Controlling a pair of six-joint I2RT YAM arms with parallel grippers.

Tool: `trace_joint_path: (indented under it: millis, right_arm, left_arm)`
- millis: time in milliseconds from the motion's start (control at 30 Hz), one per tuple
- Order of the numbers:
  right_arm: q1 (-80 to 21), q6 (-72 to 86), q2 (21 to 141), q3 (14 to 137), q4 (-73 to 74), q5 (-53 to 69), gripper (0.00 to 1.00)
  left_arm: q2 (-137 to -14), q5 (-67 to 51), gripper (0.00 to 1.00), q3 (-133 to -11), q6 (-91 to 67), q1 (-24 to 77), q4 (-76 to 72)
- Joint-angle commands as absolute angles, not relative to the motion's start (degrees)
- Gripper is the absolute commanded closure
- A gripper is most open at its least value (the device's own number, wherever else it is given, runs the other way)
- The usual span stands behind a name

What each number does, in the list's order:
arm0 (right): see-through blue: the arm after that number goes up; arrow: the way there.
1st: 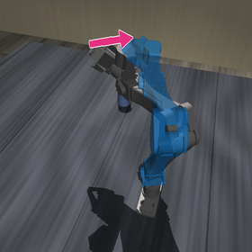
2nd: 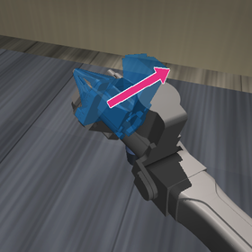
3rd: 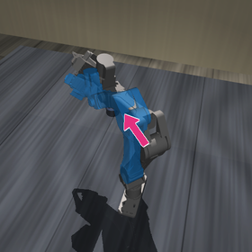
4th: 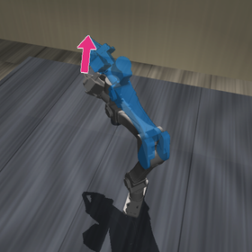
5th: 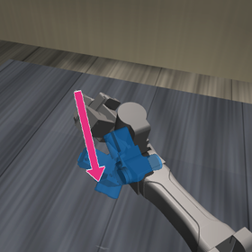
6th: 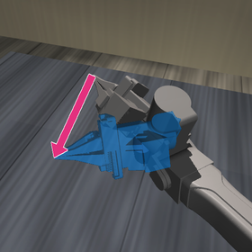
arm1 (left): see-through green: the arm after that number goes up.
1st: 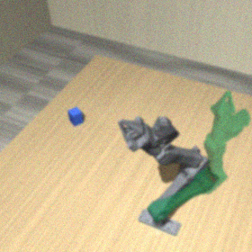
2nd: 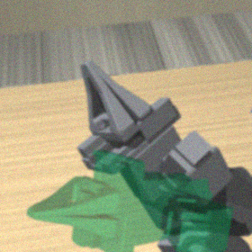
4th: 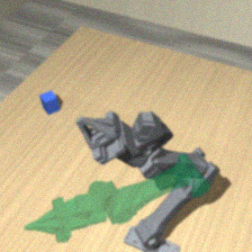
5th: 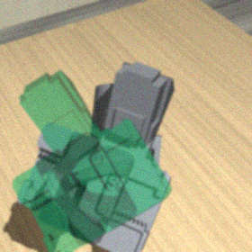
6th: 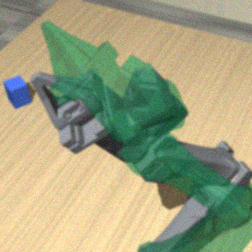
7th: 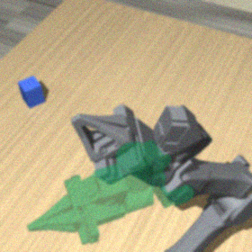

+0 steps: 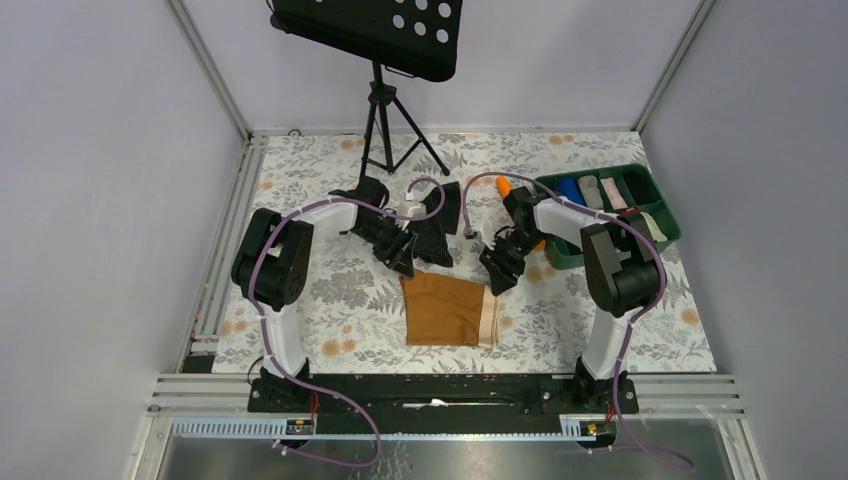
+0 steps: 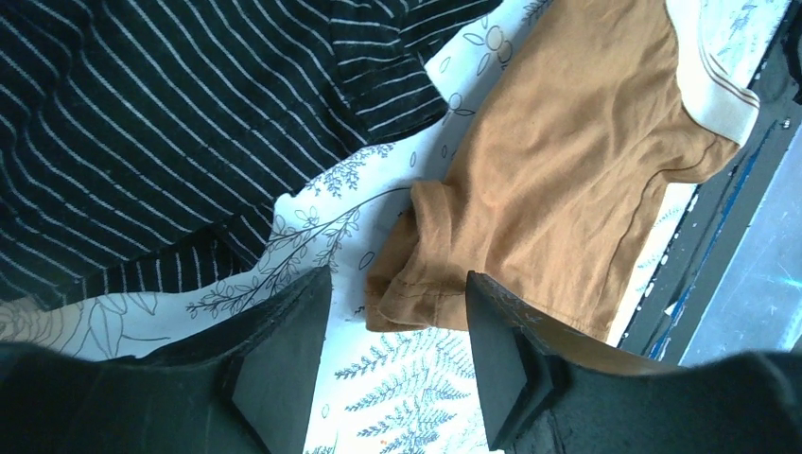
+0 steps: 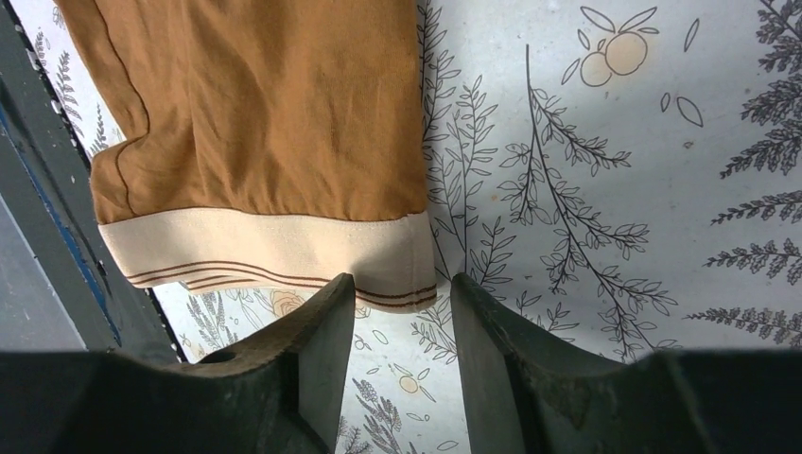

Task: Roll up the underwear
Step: Fold the underwear at the center of the board.

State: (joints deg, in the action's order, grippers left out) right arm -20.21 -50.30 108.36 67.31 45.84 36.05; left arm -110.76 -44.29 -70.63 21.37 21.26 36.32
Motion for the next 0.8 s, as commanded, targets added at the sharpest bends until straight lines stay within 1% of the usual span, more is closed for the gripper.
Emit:
trace_joint_path:
  millis: [0,300,367,400,467,533,600,633,667,700,767]
  right_arm:
    - [-21.08,-51.84,109.39,63.73,42.45,31.47,0.52]
    - [-22.25,-51.09,109.92,61.68,39.99,30.38,0.57]
    - [-22.57,-50.8,109.91,61.09,38.84,30.06,0.61]
    - [-22.78,-50.68,109.97,60.58,38.21,29.98,0.65]
    - [-23.17,-50.54,110.18,60.25,37.3,29.97,0.72]
    - [-23.42,-50.3,110.32,60.02,36.56,29.47,0.83]
    - [-23.47,-50.46,109.61,59.15,35.3,28.62,0.93]
    - [-23.49,-50.53,108.81,58.34,34.36,28.16,0.96]
    - [-23.47,-50.54,107.7,57.53,32.9,27.65,0.99]
    - [-23.47,-50.53,106.55,56.62,31.86,27.1,1.0]
    - [-23.47,-50.21,103.8,55.26,30.1,25.9,1.0]
  left_arm:
    - [-111.44,-40.91,0.42,-72.4,20.54,21.67,35.25]
    - [-114.51,-37.65,0.48,-69.58,23.92,23.28,37.19]
    - [-114.91,-37.11,0.53,-69.02,23.54,23.45,36.58]
    - [-115.15,-36.62,0.55,-68.84,23.25,23.54,36.19]
    - [-115.75,-35.46,0.61,-68.58,22.83,23.79,35.28]
    - [-116.49,-34.49,0.68,-68.47,22.58,23.9,34.66]
    - [-117.05,-34.21,0.78,-68.32,22.58,23.99,34.63]
    - [-116.98,-34.49,0.83,-68.21,22.7,23.99,34.78]
    - [-116.69,-34.96,0.91,-68.02,23.06,23.99,35.11]
    - [-116.25,-35.46,0.98,-67.95,23.45,23.98,35.48]
    - [-113.93,-36.26,1.0,-67.6,23.75,23.92,35.77]
